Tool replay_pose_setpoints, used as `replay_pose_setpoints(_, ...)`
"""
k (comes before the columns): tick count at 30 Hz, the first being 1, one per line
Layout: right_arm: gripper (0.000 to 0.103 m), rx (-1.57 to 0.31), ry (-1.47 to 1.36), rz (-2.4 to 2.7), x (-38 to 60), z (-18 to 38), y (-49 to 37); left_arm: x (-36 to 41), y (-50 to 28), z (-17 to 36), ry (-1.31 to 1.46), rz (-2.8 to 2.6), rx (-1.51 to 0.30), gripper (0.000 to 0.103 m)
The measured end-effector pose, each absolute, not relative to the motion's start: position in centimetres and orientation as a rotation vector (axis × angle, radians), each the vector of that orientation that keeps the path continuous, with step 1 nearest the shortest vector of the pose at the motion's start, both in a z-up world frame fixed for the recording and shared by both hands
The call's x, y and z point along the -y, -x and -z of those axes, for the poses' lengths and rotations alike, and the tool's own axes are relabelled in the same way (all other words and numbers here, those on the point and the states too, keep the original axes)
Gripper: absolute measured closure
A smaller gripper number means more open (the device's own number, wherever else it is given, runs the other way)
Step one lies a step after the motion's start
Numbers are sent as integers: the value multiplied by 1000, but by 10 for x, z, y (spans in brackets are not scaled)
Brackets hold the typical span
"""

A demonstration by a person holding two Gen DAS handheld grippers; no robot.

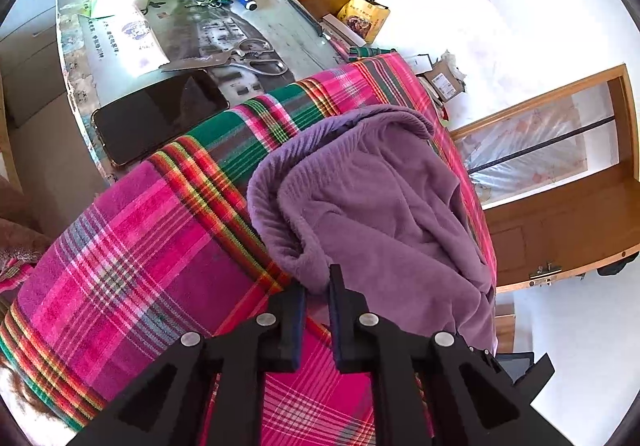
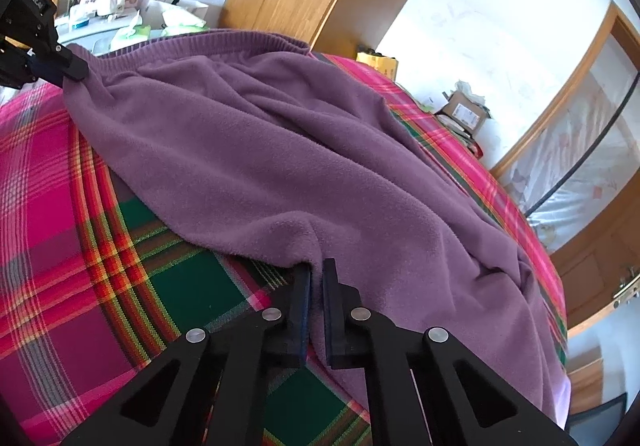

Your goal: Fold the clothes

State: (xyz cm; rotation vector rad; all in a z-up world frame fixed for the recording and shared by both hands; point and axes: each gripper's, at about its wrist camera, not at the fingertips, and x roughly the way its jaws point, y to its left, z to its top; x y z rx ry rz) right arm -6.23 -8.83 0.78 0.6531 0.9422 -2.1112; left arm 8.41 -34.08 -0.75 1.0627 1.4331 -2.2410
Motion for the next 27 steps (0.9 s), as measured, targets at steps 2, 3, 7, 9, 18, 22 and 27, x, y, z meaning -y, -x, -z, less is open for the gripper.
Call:
replay_pose_setpoints(2,98,-930,-642,2118,86,-11,61,342,-85,9,-1060,2234,-1445,93)
replay_pose_setpoints(3,98,-925,-631,2124,84,-13,59,343,-86,10,-1058,2230,-1454,93)
replay_pose_setpoints(7,98,-912,-611,2127,79,-20,52,347,-90,12,-1057,2217,-1467,94)
replay_pose_setpoints(9,98,-911,-603,2123,75,-23,45,349,-92,13,-1054,2207,-1479,94)
replay_pose_setpoints(18,98,-916,-549,2074,50,-39,2,362,-104,14,-1005,2164,-1487,94)
replay_pose_setpoints(22,96,-962,-587,2048,50,-28,0,361,-103,18,-1028,2150,-1477,94)
replay_pose_setpoints(27,83,-1068,-559,2043,49,-13,-4,357,-102,17,-1044,2151,-1460,94)
